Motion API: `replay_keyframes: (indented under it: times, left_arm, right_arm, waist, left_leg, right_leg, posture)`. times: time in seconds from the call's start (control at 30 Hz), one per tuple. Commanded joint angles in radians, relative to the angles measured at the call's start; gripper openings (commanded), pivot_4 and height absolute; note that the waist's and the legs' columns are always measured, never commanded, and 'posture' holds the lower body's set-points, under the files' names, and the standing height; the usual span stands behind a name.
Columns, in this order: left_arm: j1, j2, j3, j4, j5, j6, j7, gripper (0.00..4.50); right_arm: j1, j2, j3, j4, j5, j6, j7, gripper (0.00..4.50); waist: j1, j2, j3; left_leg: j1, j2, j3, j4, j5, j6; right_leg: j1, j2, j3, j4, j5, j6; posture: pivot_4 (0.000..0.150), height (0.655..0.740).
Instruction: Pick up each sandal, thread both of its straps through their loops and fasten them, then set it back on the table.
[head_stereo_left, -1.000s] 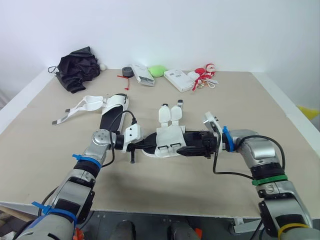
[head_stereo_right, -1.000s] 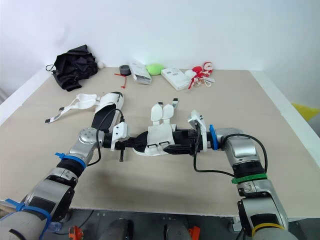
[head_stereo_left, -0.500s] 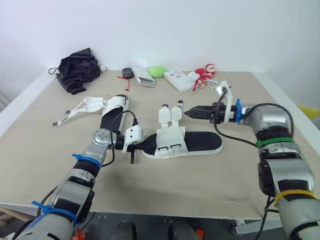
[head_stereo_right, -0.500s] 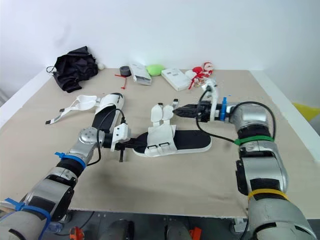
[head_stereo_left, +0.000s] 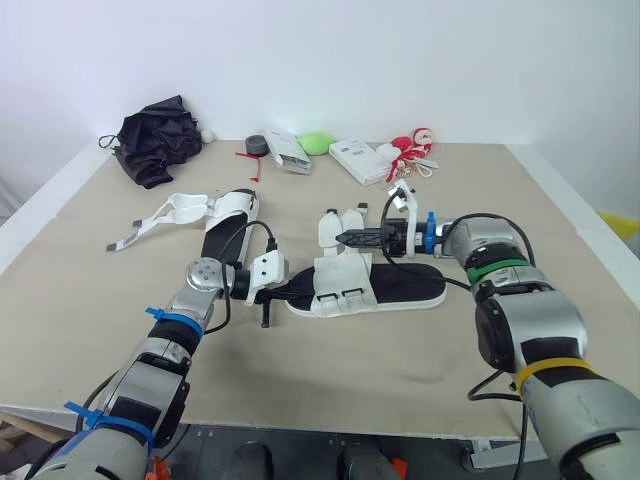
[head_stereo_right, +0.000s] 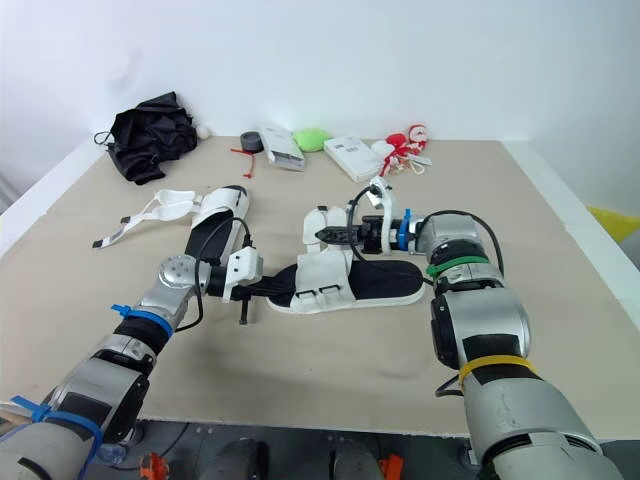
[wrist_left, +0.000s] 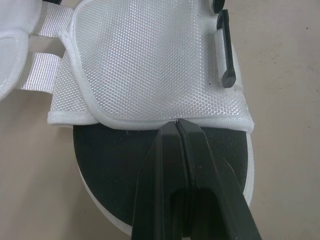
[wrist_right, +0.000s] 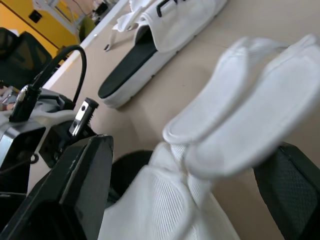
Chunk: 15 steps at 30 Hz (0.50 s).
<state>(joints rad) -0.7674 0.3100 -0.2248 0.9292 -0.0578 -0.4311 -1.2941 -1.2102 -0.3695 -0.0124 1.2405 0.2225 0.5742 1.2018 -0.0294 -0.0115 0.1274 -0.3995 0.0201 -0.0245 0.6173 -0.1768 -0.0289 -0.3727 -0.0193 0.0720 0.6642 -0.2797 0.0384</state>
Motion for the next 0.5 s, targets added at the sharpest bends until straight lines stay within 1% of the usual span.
replay_keyframes:
  times: [0.03,0.2,0.37,0.5]
  left_arm:
    - [0.114,0.007,-0.122,0.100,0.144,0.066,-0.015,0.00]
    - [0.130,0.018,-0.117,0.076,0.138,0.074,-0.015,0.00]
    - [0.145,0.030,-0.113,0.058,0.134,0.083,-0.009,0.00]
    - [0.152,0.033,-0.112,0.046,0.130,0.090,-0.005,0.00]
  right_arm:
    - [-0.058,0.023,-0.086,0.016,0.038,-0.040,-0.060,4.48]
    - [-0.094,0.061,-0.220,0.048,0.096,-0.080,-0.181,4.48]
    - [-0.125,0.081,-0.278,0.056,0.106,-0.104,-0.217,4.48]
    - [-0.131,0.083,-0.295,0.059,0.099,-0.109,-0.219,4.48]
  waist:
    - [0.000,0.000,0.000]
    - [0.000,0.000,0.000]
    - [-0.003,0.000,0.000]
    - [-0.005,0.000,0.000]
  left_leg:
    - [0.000,0.000,0.000,0.000,0.000,0.000]
    - [0.000,0.000,0.000,-0.001,0.000,0.000]
    - [0.000,0.000,-0.001,-0.002,0.000,0.000]
    - [0.000,0.001,-0.001,-0.002,0.000,0.000]
  right_leg:
    - [0.000,0.000,0.000,0.000,0.000,0.000]
    - [0.001,0.000,0.000,0.000,0.000,0.000]
    - [0.001,0.001,0.000,0.000,0.000,0.000]
    - [0.001,0.000,0.000,0.000,-0.001,-0.001]
  posture:
    - [0.150,0.7400]
    - [0.150,0.7400]
    - [0.150,0.7400]
    - [0.150,0.7400]
